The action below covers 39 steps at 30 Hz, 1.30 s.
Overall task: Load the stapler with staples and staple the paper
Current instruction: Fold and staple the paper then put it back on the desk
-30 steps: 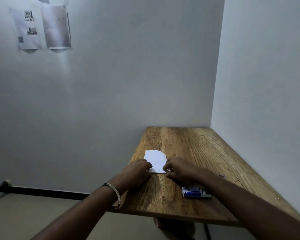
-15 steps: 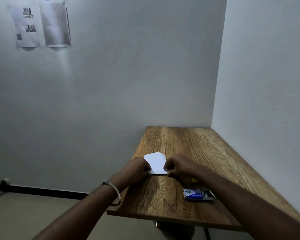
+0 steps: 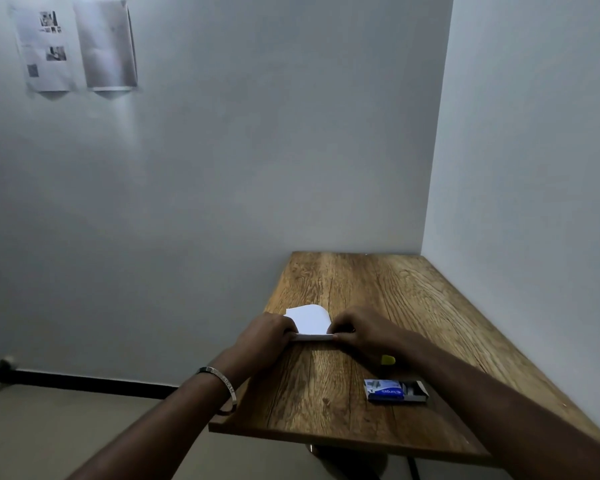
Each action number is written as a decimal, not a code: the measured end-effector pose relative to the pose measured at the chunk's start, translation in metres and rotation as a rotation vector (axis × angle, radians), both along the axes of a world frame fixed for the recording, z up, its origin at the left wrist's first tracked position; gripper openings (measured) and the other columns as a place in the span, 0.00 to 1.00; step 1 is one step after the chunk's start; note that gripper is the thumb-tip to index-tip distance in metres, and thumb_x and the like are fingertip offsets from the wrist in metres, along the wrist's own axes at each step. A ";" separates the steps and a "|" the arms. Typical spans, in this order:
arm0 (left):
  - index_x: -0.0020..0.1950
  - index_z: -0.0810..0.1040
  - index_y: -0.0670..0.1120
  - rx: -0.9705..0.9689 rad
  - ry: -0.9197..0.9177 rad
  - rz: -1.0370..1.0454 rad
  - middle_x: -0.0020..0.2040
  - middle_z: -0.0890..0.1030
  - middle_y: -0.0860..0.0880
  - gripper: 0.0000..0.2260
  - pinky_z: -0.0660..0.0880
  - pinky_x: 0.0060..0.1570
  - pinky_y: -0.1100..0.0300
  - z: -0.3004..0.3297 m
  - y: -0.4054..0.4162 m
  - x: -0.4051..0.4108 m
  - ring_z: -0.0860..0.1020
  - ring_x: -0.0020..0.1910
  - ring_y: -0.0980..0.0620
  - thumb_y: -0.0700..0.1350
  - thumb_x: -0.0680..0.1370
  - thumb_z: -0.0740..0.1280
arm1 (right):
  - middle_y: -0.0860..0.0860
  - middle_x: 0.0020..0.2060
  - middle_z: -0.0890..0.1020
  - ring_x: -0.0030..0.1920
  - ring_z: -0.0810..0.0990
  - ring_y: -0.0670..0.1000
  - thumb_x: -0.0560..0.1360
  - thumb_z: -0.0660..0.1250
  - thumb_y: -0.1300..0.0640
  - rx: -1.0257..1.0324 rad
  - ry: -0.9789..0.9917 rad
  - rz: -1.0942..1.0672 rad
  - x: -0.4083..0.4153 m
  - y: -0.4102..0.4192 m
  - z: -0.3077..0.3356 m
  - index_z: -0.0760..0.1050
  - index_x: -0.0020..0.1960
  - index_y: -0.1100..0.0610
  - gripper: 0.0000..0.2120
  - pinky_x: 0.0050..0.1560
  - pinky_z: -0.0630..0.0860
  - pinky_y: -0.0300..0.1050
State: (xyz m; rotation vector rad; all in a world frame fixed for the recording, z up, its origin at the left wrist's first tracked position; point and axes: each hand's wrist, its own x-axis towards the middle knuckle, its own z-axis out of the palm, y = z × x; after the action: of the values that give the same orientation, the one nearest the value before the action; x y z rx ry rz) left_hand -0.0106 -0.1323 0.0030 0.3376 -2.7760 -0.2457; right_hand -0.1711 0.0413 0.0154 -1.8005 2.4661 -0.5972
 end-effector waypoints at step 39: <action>0.51 0.83 0.42 0.158 0.117 0.108 0.48 0.84 0.46 0.10 0.75 0.46 0.55 -0.008 -0.005 -0.006 0.80 0.44 0.50 0.46 0.81 0.64 | 0.47 0.39 0.83 0.41 0.81 0.44 0.77 0.70 0.52 0.130 -0.233 -0.152 -0.021 -0.015 0.003 0.83 0.51 0.58 0.10 0.38 0.74 0.37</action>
State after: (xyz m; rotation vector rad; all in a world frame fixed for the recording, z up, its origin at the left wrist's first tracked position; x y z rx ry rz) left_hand -0.0165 -0.1375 -0.0054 0.4942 -2.6196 -0.4449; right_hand -0.1921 0.0268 0.0180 -1.4200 2.4340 -0.6005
